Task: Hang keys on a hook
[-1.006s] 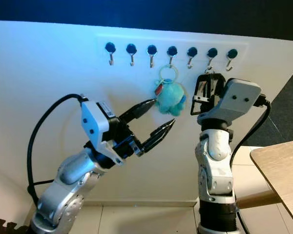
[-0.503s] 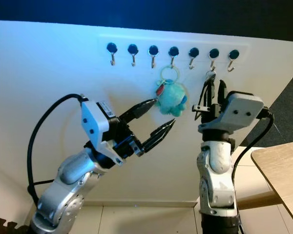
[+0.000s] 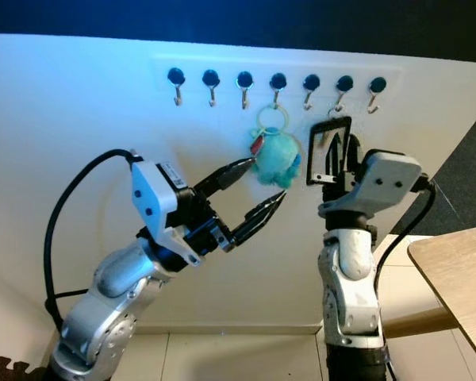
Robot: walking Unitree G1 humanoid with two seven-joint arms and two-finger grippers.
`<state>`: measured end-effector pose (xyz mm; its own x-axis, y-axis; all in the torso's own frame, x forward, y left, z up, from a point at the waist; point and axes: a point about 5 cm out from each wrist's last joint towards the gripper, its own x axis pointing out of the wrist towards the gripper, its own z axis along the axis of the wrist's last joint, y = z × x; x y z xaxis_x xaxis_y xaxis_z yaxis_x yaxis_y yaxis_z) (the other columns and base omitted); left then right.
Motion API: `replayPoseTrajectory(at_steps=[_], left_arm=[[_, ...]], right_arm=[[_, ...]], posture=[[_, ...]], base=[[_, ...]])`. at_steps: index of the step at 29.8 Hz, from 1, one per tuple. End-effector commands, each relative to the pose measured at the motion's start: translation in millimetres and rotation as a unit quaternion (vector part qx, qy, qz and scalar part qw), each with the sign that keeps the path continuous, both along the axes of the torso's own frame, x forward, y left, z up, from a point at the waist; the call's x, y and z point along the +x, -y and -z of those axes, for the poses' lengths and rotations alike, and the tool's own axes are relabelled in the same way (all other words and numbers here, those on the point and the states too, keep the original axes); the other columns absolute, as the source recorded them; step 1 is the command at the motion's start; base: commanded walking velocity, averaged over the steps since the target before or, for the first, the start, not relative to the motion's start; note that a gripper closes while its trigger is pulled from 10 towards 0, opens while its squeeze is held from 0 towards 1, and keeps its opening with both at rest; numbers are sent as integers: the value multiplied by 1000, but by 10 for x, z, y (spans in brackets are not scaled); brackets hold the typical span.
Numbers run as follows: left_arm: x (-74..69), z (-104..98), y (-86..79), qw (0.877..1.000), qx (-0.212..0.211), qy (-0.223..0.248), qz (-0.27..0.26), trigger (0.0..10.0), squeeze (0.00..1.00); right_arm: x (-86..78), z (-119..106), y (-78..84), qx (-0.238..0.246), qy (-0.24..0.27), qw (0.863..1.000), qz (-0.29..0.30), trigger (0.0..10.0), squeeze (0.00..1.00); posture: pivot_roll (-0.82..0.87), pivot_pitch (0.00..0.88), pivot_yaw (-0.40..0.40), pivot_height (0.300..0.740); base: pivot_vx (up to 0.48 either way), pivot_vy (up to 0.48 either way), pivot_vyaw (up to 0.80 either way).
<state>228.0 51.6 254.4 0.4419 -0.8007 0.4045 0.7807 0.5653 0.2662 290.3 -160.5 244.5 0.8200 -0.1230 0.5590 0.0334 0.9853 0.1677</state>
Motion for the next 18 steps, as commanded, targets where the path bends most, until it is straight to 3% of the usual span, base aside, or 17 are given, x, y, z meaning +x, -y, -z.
replayPoseTrajectory(at_steps=[1,6,10,12,15,18], left_arm=[[-11,-3,2,1000,10,6,0,10000,0],[-11,-6,-1,1000,9,7,0,10000,0],[-21,0,-3,1000,9,6,2,10000,0],[-26,16,-1,1000,10,3,4,10000,0],[-25,29,-4,1000,10,1,4,10000,0],[3,167,-83,1000,18,-18,-16,10000,0]], right_arm=[[24,12,7,4,-4,1000,-8,10000,0],[27,-33,-21,9,14,999,-34,10000,0],[-68,-32,-145,-8,41,995,-95,10000,0],[-154,94,-236,-34,34,991,-124,10000,0],[-174,163,-250,-41,24,991,-126,10000,0],[-245,542,-232,-76,-41,990,-112,10000,0]], posture=[[51,110,-44,740],[52,108,-44,740],[50,106,-42,740],[49,105,-43,740],[47,102,-43,740],[48,95,-45,740]], base=[[0,0,0],[0,0,0],[0,0,0],[0,0,0],[0,0,0],[0,0,0]])
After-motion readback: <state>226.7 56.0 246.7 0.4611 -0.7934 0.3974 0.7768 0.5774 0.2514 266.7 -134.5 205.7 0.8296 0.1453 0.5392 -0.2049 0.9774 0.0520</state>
